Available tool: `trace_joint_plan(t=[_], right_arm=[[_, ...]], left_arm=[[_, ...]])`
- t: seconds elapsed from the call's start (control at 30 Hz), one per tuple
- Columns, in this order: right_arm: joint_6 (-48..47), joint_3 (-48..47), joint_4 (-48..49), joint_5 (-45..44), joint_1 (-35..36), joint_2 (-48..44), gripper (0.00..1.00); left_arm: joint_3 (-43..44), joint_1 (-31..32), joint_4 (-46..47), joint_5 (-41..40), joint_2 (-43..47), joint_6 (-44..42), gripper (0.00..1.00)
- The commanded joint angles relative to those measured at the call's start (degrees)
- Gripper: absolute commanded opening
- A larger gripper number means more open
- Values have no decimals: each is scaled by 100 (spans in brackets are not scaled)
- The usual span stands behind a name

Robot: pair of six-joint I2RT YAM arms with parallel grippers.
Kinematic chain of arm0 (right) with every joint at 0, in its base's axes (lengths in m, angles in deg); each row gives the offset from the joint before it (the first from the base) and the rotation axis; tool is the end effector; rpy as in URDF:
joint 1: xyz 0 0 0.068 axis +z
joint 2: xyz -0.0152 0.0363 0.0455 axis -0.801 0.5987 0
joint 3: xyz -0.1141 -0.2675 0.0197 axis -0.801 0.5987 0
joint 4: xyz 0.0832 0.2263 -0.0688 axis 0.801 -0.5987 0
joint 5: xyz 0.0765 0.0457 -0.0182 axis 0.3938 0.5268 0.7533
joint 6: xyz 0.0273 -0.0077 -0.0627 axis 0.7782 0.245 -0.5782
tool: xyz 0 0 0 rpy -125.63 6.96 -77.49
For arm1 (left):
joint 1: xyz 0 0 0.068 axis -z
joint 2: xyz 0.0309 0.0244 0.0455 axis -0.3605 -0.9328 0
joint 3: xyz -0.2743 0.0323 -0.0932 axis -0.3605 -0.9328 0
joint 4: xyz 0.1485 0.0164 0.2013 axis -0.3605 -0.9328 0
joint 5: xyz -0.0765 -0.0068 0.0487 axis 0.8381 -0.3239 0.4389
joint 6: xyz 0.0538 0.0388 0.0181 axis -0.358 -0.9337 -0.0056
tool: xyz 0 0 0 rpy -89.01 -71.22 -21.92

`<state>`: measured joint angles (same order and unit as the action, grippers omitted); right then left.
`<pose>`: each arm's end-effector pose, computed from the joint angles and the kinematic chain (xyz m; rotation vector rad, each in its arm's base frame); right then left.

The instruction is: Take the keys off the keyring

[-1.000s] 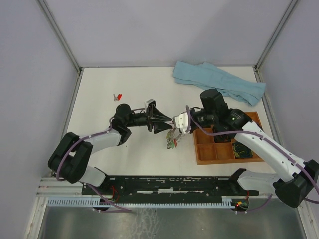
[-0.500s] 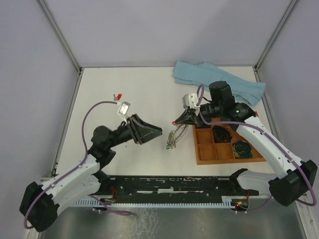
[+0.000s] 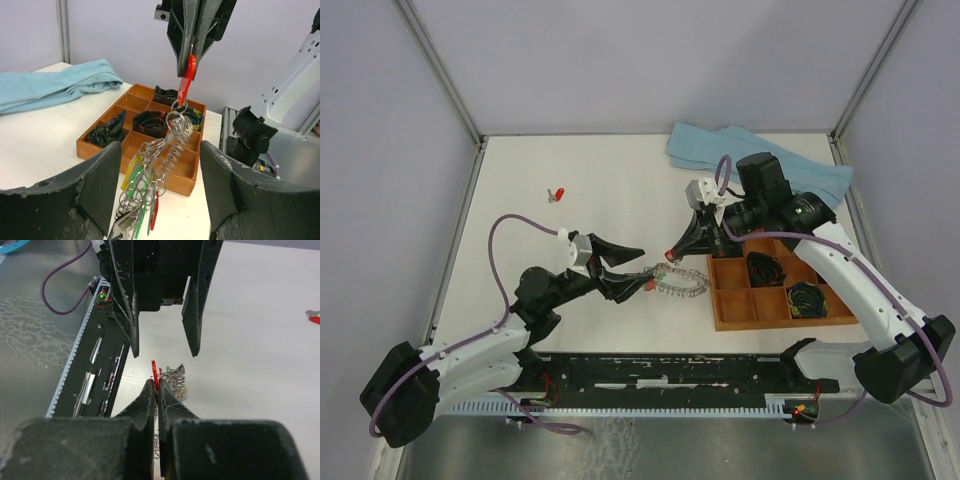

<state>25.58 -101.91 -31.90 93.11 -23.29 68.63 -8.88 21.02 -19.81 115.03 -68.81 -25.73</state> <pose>0.1841 0.1641 0.3905 -1.5229 1.3647 1.2129 0.1168 -0.1379 0.2821 0.6613 1.2066 -1.1885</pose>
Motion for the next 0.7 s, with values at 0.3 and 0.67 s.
trace_joint_plan(t=[0.3, 0.67], right_arm=[[-826, -529, -1032, 412, 31, 296, 1], [-880, -525, -1114, 423, 69, 316, 1]], left_arm=[[965, 21, 979, 797, -1270, -855, 66], [1088, 21, 1867, 1438, -1949, -286, 64]])
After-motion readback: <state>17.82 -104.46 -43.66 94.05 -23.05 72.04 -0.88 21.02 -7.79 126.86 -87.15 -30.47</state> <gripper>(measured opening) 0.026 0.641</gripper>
